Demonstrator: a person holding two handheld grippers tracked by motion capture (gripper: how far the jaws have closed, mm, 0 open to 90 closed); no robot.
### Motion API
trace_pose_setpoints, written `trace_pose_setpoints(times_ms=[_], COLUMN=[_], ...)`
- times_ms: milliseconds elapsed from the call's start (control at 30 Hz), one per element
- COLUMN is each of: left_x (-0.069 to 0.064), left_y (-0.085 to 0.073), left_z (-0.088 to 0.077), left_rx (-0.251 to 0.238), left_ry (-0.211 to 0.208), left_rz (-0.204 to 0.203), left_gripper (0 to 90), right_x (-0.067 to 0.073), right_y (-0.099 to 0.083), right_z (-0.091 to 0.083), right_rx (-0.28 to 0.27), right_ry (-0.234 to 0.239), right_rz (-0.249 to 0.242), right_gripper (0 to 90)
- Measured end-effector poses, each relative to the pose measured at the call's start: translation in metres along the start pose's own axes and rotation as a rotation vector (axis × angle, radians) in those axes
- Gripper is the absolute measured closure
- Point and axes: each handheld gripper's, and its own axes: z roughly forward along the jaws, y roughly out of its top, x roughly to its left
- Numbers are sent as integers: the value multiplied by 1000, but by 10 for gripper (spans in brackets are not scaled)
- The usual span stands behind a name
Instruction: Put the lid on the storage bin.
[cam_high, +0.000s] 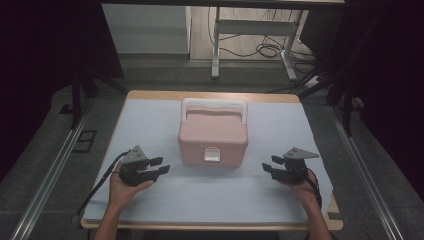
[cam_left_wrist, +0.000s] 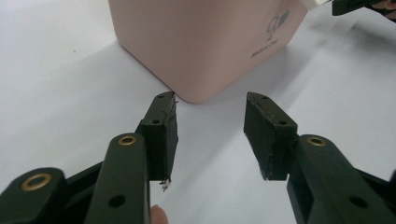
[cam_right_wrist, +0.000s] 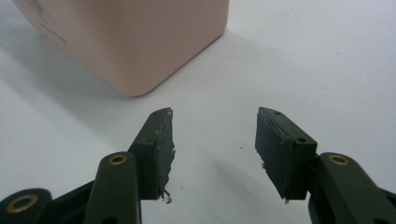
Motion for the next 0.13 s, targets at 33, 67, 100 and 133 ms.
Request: trace_pose_setpoints(times_ms=[33, 67, 100, 133], left_x=[0, 1, 1, 1], left_y=[0, -1, -2, -2], left_z=[1, 1, 3, 3], left_rx=[3, 8, 10, 10], left_ry=[2, 8, 14, 14], left_rz=[-1, -1, -4, -4], left_gripper=[537, 529, 518, 507], right_x=[0, 0, 0, 0], right_y=[0, 0, 0, -1], right_z=[0, -1, -1, -1], right_rx=[0, -1, 0, 2], right_ry=[0, -1, -4, -9], right_rz=[-1, -2, -2, 0], right_gripper=[456, 448, 439, 431])
